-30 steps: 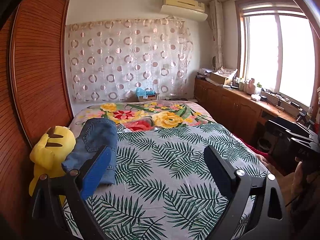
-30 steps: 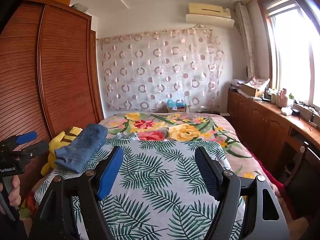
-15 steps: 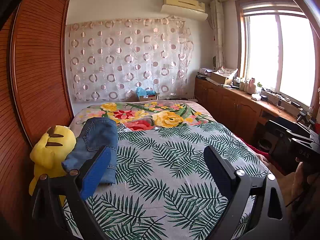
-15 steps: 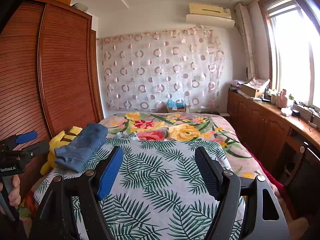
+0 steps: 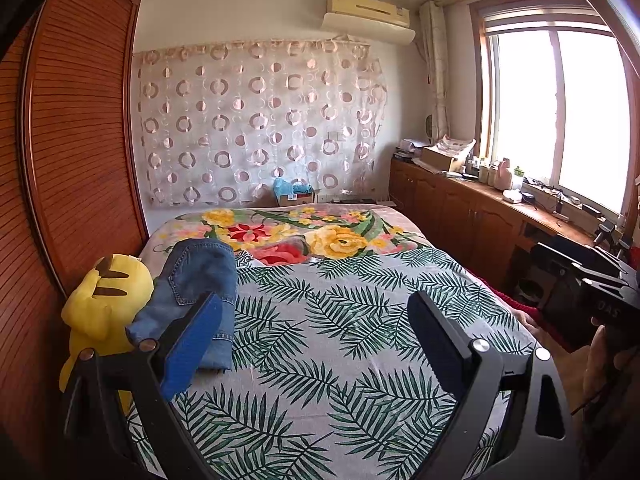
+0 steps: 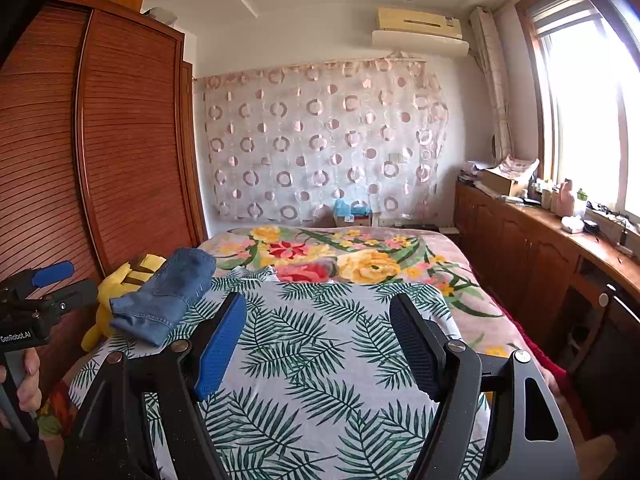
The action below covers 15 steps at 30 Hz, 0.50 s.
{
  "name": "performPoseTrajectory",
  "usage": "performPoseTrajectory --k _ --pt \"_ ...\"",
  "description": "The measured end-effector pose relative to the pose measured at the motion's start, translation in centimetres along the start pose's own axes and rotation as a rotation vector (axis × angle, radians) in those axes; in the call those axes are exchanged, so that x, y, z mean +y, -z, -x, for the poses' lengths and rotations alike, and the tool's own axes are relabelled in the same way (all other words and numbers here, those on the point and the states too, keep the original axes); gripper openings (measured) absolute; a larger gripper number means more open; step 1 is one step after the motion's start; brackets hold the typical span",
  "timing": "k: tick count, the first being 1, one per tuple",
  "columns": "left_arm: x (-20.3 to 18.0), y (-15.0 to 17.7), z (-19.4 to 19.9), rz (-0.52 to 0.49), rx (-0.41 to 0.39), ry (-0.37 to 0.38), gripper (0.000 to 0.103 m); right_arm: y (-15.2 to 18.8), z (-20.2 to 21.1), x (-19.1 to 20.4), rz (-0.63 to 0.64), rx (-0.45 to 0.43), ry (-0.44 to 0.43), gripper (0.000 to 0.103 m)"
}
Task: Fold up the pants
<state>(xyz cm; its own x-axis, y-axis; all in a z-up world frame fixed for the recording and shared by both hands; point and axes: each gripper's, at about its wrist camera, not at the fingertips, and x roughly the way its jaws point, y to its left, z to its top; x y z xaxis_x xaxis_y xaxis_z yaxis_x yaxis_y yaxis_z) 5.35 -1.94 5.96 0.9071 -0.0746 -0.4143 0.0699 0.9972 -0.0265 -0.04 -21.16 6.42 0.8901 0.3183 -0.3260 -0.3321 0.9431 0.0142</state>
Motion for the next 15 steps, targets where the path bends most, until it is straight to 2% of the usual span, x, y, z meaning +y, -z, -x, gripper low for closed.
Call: performPoseTrajectory --k 15 --pt "-0.05 0.15 0.04 0.000 0.000 0.003 0.094 0.14 -0.07 -0.45 0.003 0.002 0.000 0.076"
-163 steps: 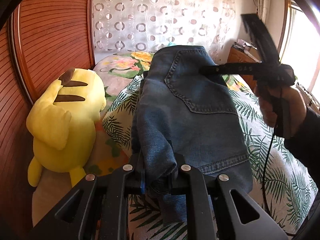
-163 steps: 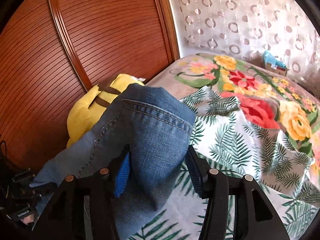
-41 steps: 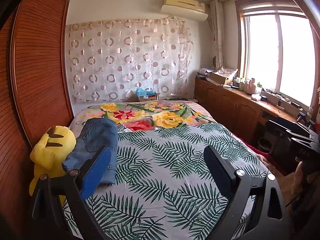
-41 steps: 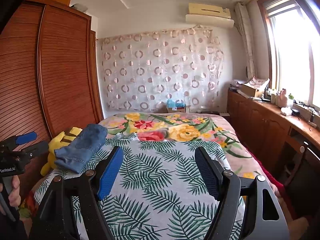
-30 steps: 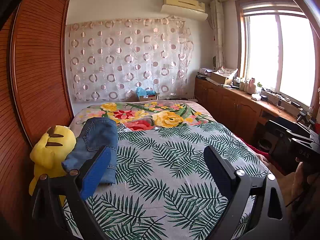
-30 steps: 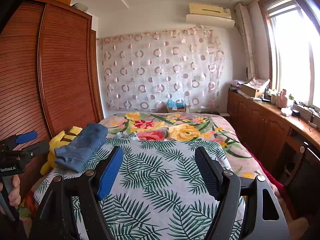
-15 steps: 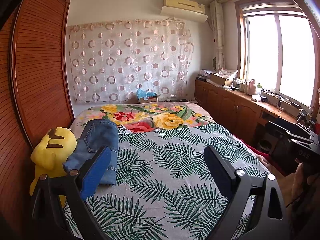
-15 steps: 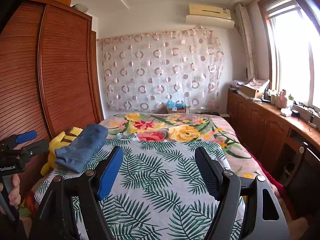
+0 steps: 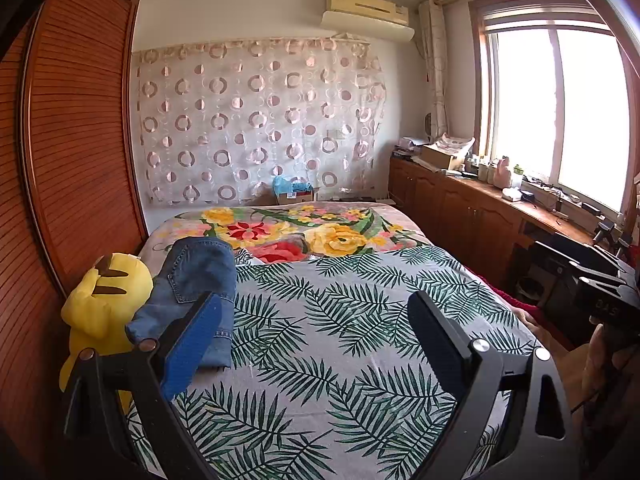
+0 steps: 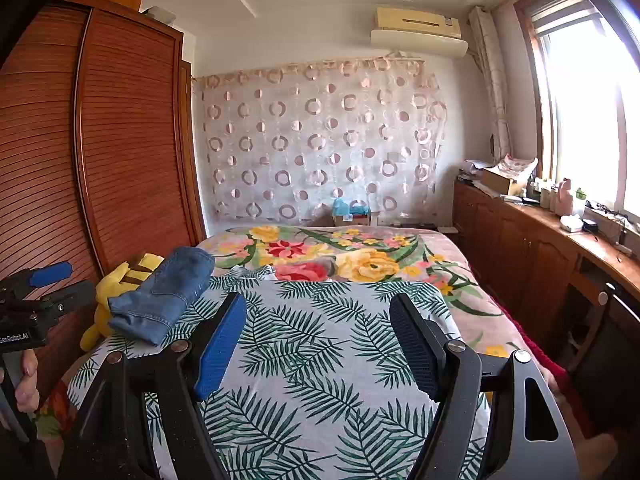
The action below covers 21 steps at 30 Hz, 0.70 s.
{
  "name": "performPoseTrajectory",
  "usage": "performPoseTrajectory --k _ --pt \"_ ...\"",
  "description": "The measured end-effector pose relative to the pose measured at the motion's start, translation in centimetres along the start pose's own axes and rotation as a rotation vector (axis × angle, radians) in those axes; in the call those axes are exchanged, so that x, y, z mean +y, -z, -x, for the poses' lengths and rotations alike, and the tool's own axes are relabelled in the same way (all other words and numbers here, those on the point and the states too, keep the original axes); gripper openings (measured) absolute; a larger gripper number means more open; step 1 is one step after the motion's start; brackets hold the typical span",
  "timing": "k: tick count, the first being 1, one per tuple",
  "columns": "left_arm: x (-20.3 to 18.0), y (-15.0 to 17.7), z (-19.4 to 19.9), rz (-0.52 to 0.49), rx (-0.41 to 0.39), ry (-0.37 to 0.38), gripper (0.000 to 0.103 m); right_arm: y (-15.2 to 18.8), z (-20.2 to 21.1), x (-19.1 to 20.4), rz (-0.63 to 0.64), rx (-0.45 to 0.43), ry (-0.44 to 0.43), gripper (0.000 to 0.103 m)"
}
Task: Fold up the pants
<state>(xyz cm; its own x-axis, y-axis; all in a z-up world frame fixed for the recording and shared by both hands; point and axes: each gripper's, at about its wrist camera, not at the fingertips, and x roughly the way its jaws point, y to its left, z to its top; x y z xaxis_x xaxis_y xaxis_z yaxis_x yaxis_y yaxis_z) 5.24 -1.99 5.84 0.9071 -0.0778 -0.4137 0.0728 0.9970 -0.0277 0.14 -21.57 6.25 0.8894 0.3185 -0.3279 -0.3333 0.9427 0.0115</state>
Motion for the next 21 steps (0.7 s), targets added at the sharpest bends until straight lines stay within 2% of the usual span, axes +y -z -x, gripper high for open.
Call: performPoseTrajectory --k 21 --pt "-0.07 0.05 0.11 -0.001 -0.001 0.000 0.094 0.03 0.02 -0.21 0.002 -0.002 -0.002 0.076"
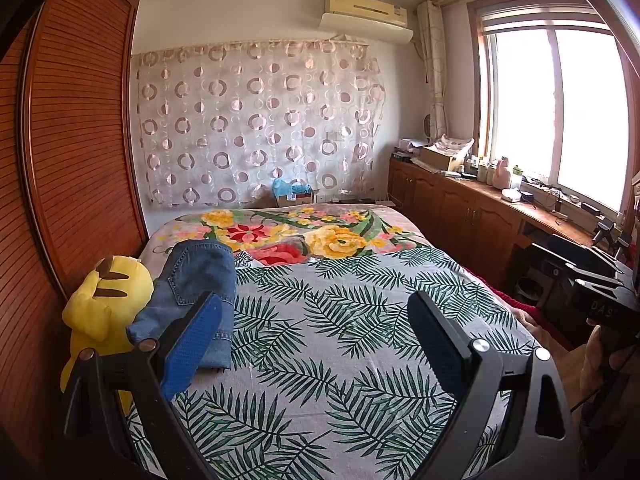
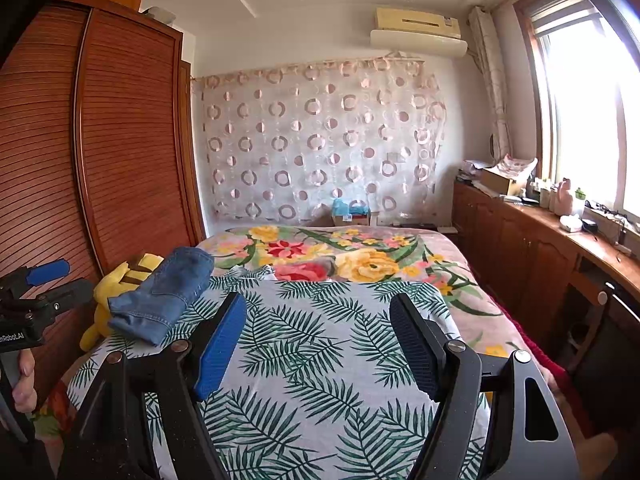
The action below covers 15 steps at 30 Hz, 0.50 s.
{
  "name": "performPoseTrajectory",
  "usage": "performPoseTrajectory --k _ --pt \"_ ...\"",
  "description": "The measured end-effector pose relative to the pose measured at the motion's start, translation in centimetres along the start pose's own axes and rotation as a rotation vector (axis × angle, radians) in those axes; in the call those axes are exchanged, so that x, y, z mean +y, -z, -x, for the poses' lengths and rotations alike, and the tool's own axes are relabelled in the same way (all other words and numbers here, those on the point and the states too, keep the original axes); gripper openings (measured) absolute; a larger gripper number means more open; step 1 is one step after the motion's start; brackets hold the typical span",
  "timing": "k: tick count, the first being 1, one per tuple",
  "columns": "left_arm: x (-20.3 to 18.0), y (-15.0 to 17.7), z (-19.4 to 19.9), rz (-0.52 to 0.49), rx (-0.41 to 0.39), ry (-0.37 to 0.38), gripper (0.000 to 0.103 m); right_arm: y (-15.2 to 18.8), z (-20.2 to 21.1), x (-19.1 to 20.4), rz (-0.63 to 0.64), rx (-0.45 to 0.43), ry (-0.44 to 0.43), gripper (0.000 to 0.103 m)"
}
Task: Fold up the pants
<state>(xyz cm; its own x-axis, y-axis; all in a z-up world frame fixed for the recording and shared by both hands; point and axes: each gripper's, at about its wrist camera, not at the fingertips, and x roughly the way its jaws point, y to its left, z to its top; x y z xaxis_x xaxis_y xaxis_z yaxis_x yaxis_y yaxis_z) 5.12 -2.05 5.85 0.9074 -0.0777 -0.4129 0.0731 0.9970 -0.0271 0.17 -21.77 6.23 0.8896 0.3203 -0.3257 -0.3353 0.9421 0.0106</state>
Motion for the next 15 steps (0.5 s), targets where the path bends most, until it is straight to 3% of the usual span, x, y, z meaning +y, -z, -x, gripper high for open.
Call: performPoseTrajectory --k 15 --pt "-0.10 0.01 0.06 0.001 -0.001 0.001 0.094 -0.08 -0.11 -0.06 0.001 -0.003 -0.001 0.076"
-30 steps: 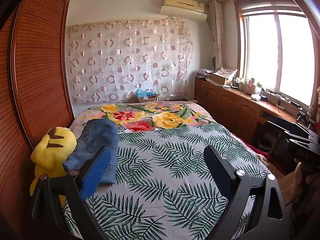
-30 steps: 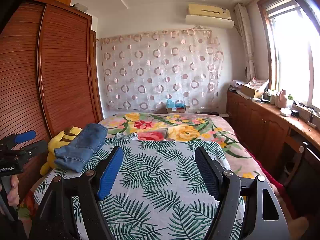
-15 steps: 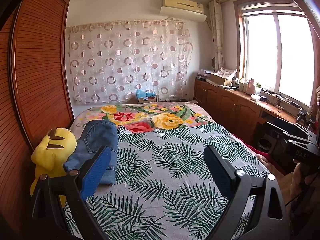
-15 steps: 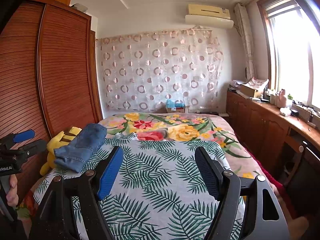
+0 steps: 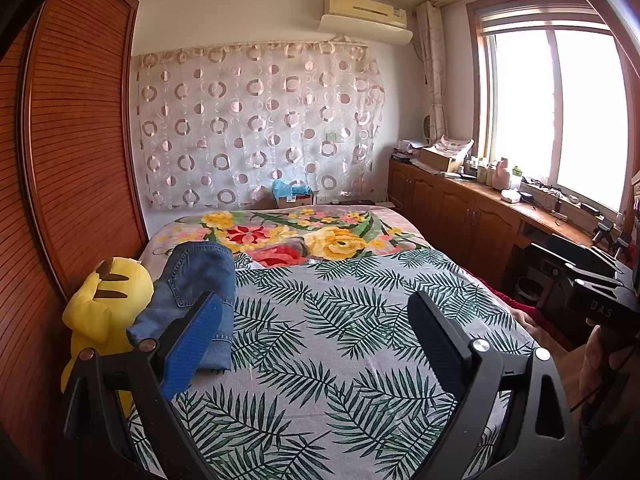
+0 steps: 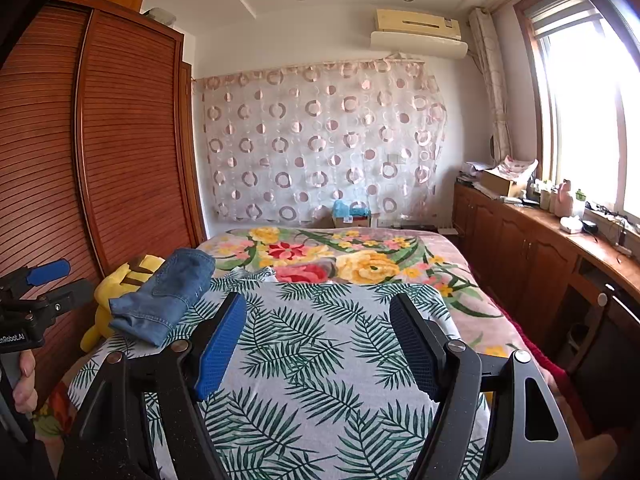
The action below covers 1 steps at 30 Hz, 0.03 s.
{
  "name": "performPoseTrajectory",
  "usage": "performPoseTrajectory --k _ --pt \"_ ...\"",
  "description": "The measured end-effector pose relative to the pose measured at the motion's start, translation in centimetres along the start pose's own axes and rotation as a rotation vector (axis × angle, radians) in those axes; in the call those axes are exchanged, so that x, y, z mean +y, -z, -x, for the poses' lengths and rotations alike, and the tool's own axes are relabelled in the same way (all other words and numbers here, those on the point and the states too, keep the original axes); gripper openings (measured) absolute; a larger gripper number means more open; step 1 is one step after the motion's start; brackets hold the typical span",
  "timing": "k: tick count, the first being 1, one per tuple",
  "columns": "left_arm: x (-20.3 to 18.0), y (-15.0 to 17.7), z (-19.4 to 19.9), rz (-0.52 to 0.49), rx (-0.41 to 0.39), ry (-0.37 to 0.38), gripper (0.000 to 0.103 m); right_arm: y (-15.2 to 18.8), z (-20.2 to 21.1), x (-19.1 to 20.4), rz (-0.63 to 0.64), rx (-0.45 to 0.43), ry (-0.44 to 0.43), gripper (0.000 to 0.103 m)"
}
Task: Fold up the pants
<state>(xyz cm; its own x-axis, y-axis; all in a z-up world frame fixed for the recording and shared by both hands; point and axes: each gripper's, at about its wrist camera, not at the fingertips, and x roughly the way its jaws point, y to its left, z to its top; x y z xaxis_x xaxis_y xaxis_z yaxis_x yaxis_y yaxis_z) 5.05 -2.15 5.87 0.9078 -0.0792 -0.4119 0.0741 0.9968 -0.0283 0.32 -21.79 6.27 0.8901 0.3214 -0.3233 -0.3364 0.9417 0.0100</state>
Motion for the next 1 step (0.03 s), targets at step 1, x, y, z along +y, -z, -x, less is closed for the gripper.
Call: performPoseTrajectory --k 1 --pt "-0.01 -0.02 -0.02 -0.002 0.001 0.000 0.094 -0.02 -0.02 -0.01 0.001 0.000 0.000 0.076"
